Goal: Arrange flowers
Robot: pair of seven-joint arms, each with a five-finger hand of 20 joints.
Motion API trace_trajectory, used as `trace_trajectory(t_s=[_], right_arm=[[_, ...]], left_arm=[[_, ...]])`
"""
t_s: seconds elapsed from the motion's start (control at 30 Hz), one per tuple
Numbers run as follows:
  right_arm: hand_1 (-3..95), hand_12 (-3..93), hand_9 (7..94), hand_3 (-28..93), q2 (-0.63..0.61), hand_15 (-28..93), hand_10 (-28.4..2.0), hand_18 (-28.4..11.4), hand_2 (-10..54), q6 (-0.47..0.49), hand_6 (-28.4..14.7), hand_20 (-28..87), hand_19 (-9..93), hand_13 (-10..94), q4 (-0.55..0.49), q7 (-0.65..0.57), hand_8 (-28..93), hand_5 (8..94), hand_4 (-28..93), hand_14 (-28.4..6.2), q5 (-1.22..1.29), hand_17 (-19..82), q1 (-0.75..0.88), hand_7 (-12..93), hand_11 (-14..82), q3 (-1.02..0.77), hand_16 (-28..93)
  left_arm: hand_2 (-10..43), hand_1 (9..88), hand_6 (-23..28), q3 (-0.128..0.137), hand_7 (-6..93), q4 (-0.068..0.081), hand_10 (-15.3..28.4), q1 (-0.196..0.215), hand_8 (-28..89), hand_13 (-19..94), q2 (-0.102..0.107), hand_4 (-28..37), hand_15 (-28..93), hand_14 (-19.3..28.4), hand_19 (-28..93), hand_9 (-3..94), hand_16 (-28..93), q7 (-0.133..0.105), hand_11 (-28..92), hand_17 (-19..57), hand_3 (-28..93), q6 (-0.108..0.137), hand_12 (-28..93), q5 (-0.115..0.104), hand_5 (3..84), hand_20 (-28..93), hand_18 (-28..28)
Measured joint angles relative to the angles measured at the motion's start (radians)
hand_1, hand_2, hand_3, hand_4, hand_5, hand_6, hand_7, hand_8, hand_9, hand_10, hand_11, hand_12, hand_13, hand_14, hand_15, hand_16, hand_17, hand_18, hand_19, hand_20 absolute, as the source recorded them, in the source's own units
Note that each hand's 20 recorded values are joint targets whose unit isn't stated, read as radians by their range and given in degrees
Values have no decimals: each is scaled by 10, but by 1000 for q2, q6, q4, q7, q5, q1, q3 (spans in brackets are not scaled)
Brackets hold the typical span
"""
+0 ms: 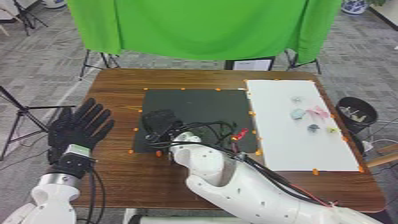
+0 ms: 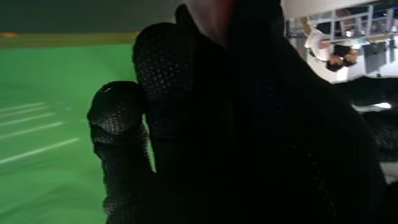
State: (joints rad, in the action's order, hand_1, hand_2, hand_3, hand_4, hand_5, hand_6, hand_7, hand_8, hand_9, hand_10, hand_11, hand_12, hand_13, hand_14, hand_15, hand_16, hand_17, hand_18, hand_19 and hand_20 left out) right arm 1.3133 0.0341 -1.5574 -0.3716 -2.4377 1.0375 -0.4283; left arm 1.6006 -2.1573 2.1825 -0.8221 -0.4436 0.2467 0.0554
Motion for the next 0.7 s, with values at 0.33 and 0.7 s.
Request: trace_trajectory(t_s=[0.33, 0.7], right_arm=[[497, 180, 716, 750, 3, 509, -124, -235, -95, -31, -5, 412, 856, 726, 8, -67, -135, 637, -283, -80, 5, 384, 6, 271, 189, 9, 404], [432, 174, 664, 795, -4, 553, -139, -240, -95, 12, -22, 415, 848, 697, -43, -75, -132, 583, -283, -102, 26, 375, 9, 241, 176, 5, 310]], left_arm=[[150, 255, 95, 4, 133, 0, 160, 1, -71, 279, 0, -283, 373, 168, 387, 392, -59, 1, 195, -73, 731, 1, 137, -1, 467, 129, 166], [137, 260, 94, 15, 133, 0, 160, 14, -70, 278, 0, -282, 372, 167, 387, 391, -58, -2, 194, -73, 734, 1, 137, -1, 463, 129, 166]])
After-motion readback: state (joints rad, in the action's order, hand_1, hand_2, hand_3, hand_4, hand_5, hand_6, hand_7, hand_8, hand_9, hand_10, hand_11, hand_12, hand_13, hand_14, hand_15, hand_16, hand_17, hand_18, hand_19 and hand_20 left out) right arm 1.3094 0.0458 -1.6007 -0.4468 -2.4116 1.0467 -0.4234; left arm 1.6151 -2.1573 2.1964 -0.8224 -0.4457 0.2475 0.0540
